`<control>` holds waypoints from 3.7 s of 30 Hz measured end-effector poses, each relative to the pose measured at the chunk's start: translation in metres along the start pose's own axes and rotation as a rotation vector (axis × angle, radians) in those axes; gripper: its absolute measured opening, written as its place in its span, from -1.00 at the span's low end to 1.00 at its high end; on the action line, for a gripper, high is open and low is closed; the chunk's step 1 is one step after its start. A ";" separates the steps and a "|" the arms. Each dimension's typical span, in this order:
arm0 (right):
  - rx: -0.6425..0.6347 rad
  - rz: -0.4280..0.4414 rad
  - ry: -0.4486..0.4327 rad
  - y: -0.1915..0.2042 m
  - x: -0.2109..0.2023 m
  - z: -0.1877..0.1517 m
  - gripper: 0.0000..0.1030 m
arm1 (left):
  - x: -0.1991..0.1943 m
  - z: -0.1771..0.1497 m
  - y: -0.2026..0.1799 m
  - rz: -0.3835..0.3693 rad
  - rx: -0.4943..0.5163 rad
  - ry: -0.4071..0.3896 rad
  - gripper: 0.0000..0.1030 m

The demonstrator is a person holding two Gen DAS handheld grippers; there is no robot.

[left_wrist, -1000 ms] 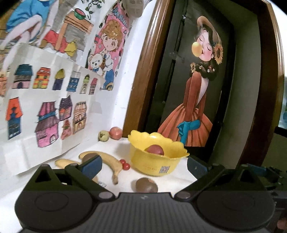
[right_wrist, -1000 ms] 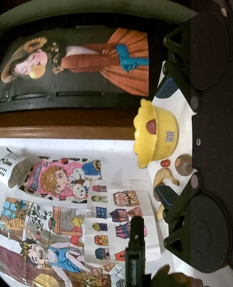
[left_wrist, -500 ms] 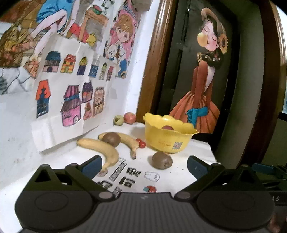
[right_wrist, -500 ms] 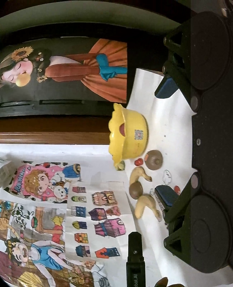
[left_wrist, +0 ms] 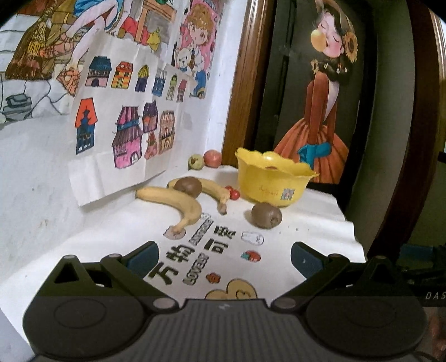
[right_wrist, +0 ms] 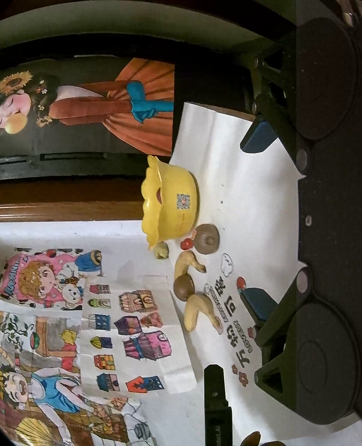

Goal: Organize fruits
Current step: 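Lift both open tools away from the yellow bowl toward the table fruit, then lower right tool onto the brown kiwi while left tool approaches a banana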

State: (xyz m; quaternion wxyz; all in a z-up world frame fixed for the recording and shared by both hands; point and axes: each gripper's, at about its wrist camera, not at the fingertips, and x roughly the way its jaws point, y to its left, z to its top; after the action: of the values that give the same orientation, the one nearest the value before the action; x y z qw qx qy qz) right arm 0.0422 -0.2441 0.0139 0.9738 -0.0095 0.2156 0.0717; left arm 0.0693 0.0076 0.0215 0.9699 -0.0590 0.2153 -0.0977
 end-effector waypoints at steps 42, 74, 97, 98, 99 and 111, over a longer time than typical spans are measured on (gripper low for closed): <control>-0.167 0.111 -0.047 0.019 0.064 0.055 0.99 | 0.034 0.062 0.025 0.127 0.055 -0.013 1.00; -0.141 0.199 0.201 0.004 0.248 0.070 0.93 | 0.238 0.062 0.037 0.217 0.056 0.219 0.99; -0.160 0.223 0.262 0.010 0.269 0.065 0.45 | 0.271 0.065 0.049 0.215 -0.062 0.267 0.72; -0.159 0.223 0.262 0.010 0.269 0.065 0.45 | 0.271 0.065 0.050 0.217 -0.063 0.266 0.69; -0.160 0.223 0.262 0.010 0.270 0.065 0.45 | 0.271 0.065 0.050 0.218 -0.064 0.264 0.63; -0.162 0.211 0.247 0.011 0.268 0.065 0.15 | 0.257 0.064 0.052 0.221 -0.076 0.254 0.10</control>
State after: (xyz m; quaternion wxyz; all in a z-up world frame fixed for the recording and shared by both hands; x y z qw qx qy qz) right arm 0.3084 -0.1936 -0.0398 0.9231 -0.0737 0.3269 0.1889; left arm 0.3331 0.0079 -0.0337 0.9368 -0.0590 0.3448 0.0110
